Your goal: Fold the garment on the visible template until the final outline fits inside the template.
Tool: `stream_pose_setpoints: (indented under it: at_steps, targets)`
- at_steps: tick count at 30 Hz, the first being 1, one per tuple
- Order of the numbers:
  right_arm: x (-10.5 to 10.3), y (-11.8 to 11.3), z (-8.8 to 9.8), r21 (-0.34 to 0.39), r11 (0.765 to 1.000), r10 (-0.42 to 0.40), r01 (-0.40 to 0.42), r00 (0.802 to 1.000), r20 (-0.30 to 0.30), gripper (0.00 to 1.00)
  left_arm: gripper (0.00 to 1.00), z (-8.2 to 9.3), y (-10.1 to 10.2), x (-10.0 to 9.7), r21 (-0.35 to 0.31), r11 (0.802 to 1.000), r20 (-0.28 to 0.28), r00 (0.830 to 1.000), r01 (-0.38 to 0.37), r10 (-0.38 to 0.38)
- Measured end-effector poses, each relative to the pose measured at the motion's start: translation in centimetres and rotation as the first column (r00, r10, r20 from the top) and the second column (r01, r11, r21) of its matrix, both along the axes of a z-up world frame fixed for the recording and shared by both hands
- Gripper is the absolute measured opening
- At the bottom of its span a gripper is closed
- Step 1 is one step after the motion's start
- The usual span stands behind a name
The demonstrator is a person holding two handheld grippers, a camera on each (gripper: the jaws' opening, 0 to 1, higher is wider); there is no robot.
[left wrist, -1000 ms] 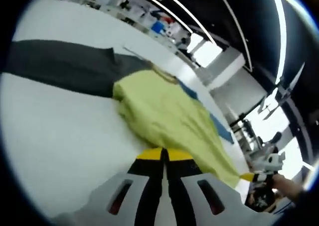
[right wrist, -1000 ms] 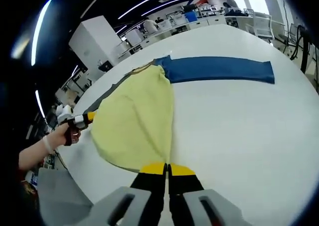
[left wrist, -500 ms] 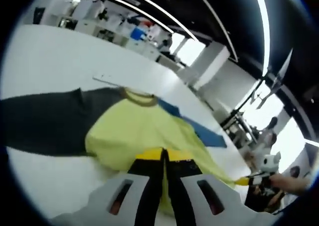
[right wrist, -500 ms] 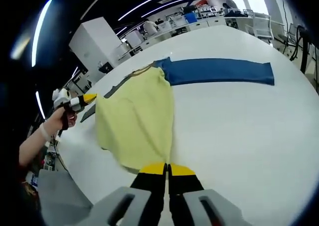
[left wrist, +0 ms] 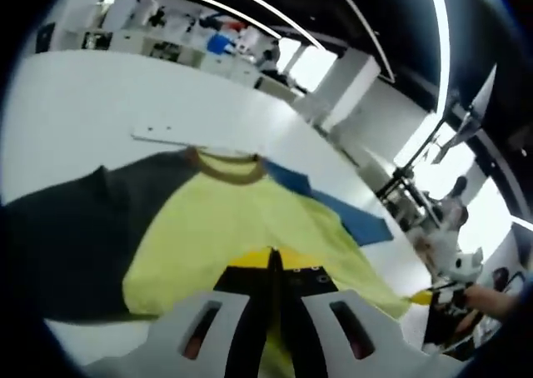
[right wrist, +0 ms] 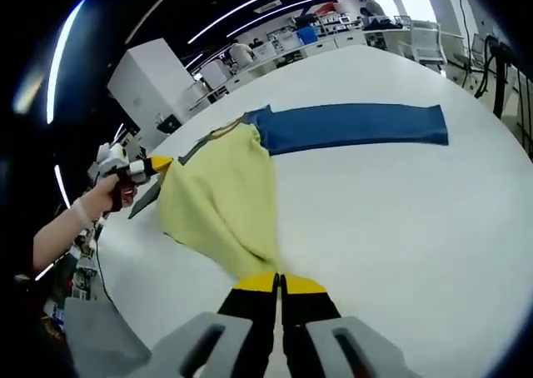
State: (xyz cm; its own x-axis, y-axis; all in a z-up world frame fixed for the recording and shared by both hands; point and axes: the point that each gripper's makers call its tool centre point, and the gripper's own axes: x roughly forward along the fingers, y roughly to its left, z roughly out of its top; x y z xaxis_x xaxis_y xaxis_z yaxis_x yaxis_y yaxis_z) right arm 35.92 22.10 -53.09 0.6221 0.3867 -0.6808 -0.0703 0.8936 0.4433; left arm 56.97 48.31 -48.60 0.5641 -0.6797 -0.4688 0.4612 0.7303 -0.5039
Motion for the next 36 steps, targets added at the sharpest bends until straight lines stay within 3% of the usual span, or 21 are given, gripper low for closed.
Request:
stream_pose_setpoints:
  at_steps: [6,13,18,24,27,32,36]
  targets:
    - [0.1,0.2,-0.4,0.003,1.000,0.001,-0.001,1.000,-0.015,0.00,0.00,-2.0,0.2,0.9,0.027,1.000,-0.012,1.000,0.002,-0.002]
    - [-0.2,0.4,-0.4,0.000,1.000,0.007,-0.007,1.000,-0.027,0.00,0.00,-1.6,0.1,0.8,0.039,0.999,0.006,1.000,0.024,-0.024]
    - [-0.3,0.4,-0.5,0.000,1.000,0.007,-0.007,1.000,-0.029,0.00,0.01,-0.5,0.2,0.2,0.052,0.996,0.065,0.995,0.068,-0.071]
    - [-0.6,0.6,-0.4,0.002,1.000,0.008,-0.008,1.000,-0.027,0.00,0.12,1.0,0.2,-1.0,0.033,0.994,0.106,0.989,0.103,-0.106]
    - [-0.6,0.6,-0.3,0.005,1.000,0.007,-0.006,1.000,-0.025,0.00,0.22,1.4,0.6,-0.6,0.027,0.993,0.127,0.985,0.118,-0.120]
    - [-0.6,0.6,-0.2,0.009,1.000,0.006,-0.005,1.000,-0.023,0.00,0.39,2.1,0.4,-2.9,0.095,0.975,0.170,0.962,0.199,-0.213]
    - [-0.6,0.6,-0.2,0.010,1.000,0.007,-0.007,1.000,-0.024,0.00,0.50,2.1,0.7,-3.2,0.116,0.968,0.179,0.954,0.222,-0.241]
